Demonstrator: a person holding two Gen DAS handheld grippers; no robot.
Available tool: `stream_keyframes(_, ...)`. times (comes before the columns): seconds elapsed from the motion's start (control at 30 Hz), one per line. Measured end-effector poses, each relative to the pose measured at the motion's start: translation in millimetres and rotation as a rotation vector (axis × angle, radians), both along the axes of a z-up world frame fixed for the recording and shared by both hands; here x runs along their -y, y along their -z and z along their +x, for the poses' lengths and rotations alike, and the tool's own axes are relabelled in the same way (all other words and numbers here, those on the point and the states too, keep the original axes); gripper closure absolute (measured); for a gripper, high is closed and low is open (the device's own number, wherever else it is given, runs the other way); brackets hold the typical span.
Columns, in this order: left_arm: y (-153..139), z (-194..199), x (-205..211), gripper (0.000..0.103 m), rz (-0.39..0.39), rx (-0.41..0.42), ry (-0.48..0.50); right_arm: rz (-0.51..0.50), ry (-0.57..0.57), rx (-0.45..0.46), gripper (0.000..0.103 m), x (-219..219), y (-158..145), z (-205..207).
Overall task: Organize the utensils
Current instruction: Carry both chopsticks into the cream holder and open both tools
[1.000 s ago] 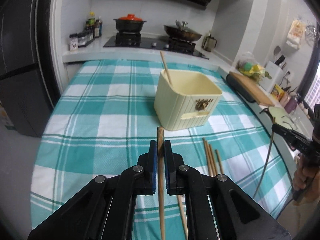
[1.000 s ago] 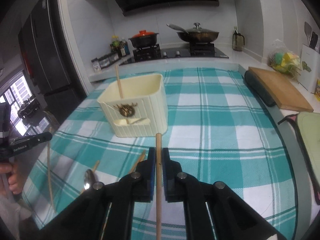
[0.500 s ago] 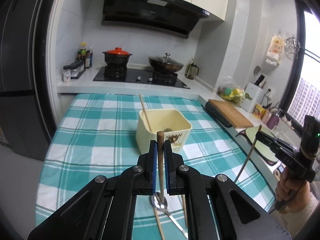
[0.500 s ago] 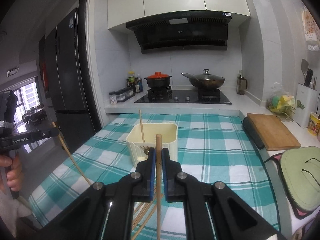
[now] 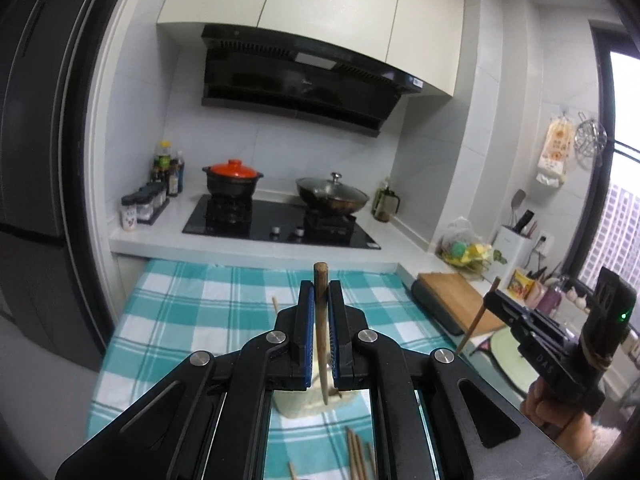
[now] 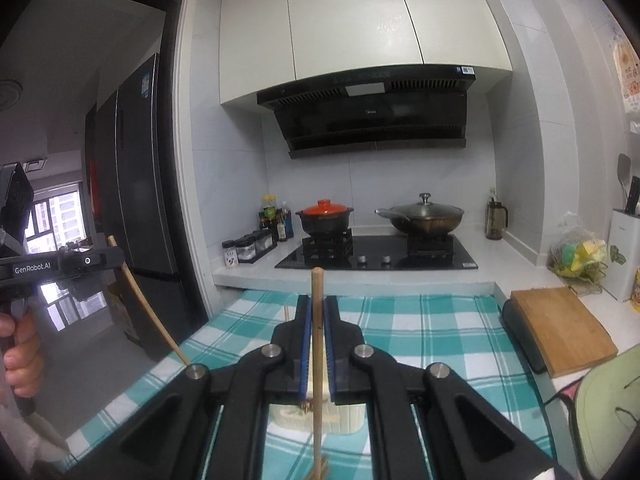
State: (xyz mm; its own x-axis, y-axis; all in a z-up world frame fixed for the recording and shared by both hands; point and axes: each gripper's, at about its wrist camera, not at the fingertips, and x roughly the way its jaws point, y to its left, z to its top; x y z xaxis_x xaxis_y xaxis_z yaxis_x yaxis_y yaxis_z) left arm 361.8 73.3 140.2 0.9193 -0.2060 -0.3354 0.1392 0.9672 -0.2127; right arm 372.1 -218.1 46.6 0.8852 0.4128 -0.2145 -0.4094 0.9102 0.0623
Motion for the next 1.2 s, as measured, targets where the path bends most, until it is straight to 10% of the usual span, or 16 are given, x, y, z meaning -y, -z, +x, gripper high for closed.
stream_keyframes(0.4,42.4,112.6,17.7,0.098,-0.008,-0.121,-0.047,0.052,0.065,0.108,0.097,-33.5,-2.3,105.6)
stream_keyframes(0.83,128.9,177.2,60.7,0.097,0.057,-0.386,-0.023,-0.085,0.02,-0.349,0.094,-55.5,98.9,201.6)
stream_keyframes(0.97,124.7,168.9,60.6,0.063,0.068,-0.374,-0.033,-0.052,0.028,-0.409,0.091,-49.0,102.1,209.2)
stream_keyframes(1.2,103.4,96.0,44.8,0.046,0.113,-0.347,0.016,-0.044,-0.005,-0.339,0.073,-32.4,74.3,158.3)
